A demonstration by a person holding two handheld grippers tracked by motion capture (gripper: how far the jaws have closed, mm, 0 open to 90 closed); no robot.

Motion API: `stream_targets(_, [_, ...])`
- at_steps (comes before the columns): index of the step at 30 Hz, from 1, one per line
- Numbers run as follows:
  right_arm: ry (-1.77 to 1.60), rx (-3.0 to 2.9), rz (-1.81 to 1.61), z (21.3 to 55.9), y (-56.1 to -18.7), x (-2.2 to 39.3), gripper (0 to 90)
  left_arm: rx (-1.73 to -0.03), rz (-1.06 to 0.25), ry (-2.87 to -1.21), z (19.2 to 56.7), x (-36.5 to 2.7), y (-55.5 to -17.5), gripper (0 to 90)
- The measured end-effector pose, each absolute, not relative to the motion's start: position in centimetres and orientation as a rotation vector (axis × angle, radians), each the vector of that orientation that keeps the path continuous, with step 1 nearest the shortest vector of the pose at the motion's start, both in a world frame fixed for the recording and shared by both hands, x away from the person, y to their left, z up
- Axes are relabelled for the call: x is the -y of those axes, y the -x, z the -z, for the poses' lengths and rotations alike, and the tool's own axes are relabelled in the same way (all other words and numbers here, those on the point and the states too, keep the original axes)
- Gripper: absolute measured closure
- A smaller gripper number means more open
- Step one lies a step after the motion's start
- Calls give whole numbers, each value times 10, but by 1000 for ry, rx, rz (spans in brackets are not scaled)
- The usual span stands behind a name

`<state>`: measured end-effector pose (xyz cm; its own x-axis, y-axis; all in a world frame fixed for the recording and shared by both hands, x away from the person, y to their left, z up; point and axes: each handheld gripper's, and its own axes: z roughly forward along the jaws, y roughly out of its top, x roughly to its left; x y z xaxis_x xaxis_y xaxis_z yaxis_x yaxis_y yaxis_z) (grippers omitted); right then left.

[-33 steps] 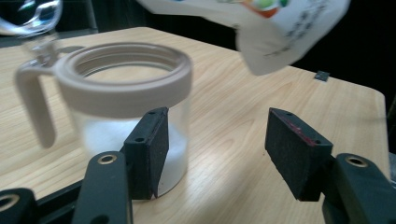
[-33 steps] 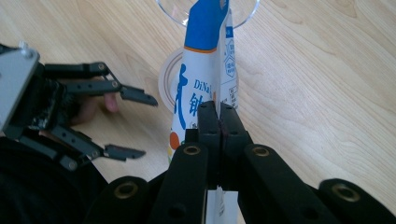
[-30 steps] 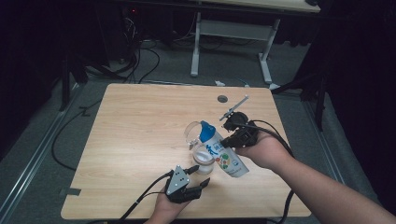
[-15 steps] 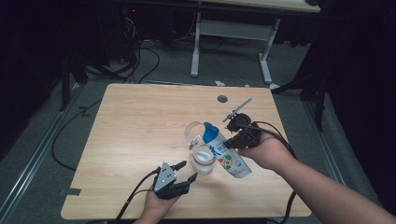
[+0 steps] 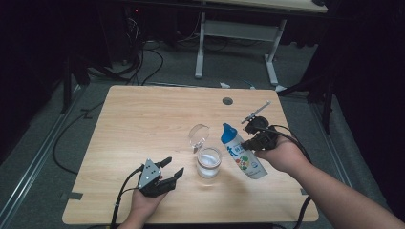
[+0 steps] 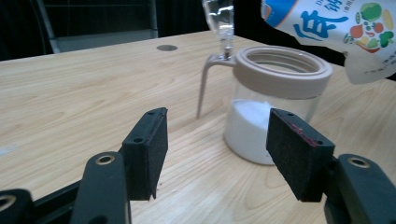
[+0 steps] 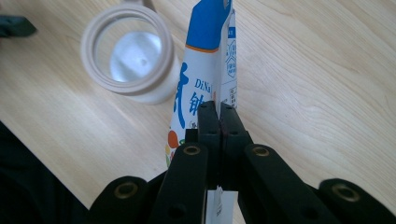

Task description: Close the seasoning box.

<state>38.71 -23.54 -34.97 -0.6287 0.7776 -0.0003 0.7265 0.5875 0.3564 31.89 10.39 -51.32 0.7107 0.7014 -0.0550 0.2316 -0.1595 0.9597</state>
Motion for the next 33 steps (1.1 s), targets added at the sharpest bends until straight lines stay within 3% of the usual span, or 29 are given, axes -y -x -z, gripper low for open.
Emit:
stream_targets(21, [-1431,-2571,-404,375,-409,283,900,-850,-537,-1672,511,-152,-330,362])
stream_targets(33, [-1505,-2445,-538,384,-405,296,900,-893,-569,-1646,510,-174,-333,359])
